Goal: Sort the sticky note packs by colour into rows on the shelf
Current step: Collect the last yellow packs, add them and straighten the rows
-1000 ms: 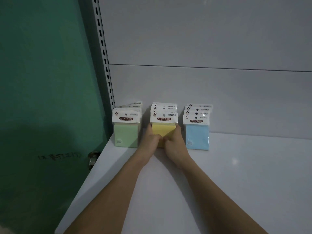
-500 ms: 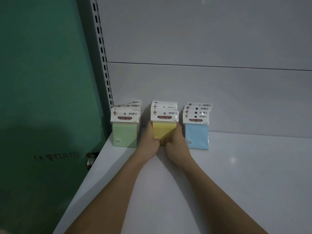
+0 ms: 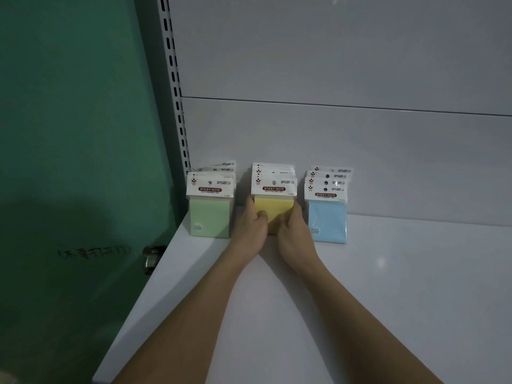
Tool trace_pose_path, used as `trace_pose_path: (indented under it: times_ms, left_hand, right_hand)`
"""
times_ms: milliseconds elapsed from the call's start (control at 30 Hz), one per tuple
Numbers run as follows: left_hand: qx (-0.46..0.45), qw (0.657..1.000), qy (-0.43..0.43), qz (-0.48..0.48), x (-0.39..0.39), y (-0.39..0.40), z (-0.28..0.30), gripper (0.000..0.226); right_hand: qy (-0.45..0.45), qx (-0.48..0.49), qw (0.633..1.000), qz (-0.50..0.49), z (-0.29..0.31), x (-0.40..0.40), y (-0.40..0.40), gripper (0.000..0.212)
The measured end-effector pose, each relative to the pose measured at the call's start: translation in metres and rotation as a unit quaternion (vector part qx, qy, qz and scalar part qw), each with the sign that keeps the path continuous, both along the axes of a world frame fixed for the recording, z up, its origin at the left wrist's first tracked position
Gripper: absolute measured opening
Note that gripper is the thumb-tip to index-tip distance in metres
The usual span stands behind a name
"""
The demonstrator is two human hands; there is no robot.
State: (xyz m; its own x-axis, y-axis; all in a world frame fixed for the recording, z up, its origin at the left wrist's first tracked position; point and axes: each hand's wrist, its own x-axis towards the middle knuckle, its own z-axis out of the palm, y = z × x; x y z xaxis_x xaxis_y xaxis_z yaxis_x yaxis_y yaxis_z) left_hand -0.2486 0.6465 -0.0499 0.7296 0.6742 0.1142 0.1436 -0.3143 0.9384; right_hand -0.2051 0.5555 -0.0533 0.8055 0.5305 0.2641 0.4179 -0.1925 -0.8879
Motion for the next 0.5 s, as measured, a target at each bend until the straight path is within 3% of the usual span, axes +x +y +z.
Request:
trace_pose_path:
  times_ms: [233, 500]
  left_hand:
    - [0.001, 1.000, 0.008, -0.001, 0.0005, 0.0039, -0.0001, 0.042]
    - [-0.067, 0.997, -0.022, -0.020, -0.0016, 0.0007, 0.0019, 0.061]
  right_hand:
    - [-0.021, -0.023, 0.999, -0.015, -0.0015, 0.0028, -0.0001, 0.032]
    - [0.001, -0.010, 1.000, 0.004, -0.0020, -0.0003, 0.0019, 0.046]
